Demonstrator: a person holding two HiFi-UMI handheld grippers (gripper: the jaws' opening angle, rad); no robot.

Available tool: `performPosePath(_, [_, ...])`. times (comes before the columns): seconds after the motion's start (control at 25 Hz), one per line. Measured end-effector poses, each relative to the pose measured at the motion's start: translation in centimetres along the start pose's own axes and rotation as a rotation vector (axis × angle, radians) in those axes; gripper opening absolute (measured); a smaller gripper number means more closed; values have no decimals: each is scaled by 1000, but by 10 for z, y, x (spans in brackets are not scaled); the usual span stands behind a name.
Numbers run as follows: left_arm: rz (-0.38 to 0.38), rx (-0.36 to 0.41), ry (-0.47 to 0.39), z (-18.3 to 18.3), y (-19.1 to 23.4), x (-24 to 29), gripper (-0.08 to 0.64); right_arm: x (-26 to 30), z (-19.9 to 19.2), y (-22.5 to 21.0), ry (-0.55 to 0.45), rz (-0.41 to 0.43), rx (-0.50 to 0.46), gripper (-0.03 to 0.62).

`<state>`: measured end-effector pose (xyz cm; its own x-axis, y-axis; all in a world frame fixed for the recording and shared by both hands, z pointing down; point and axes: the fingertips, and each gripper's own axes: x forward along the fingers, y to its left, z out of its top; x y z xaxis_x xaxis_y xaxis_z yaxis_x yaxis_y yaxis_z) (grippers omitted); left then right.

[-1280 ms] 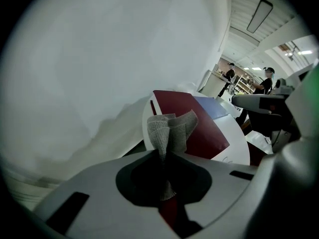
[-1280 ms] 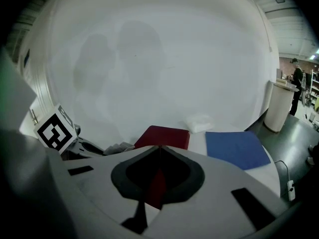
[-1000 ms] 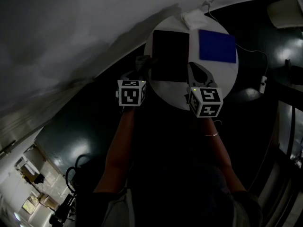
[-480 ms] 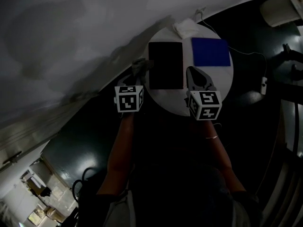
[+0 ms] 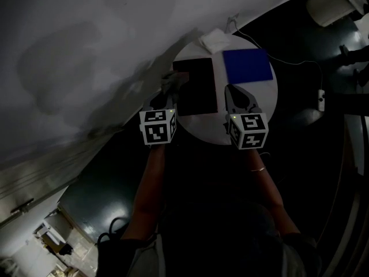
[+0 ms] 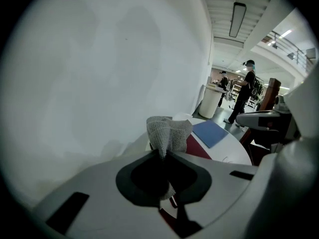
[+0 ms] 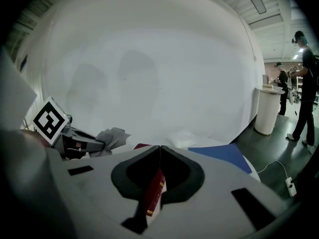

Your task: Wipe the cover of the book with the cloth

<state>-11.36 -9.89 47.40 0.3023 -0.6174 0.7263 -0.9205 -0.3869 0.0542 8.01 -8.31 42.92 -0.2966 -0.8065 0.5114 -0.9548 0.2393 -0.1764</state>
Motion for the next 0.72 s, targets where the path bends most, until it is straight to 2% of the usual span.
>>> performPosePath(0.52, [-44,36,-121,42,-41,-12,35,-31,20,-14,-74,-29,-12,29])
performPosePath(0.72, [-79,64,-138,52,-56,-9,34,-42,22,-19,-94,-47,-12,29])
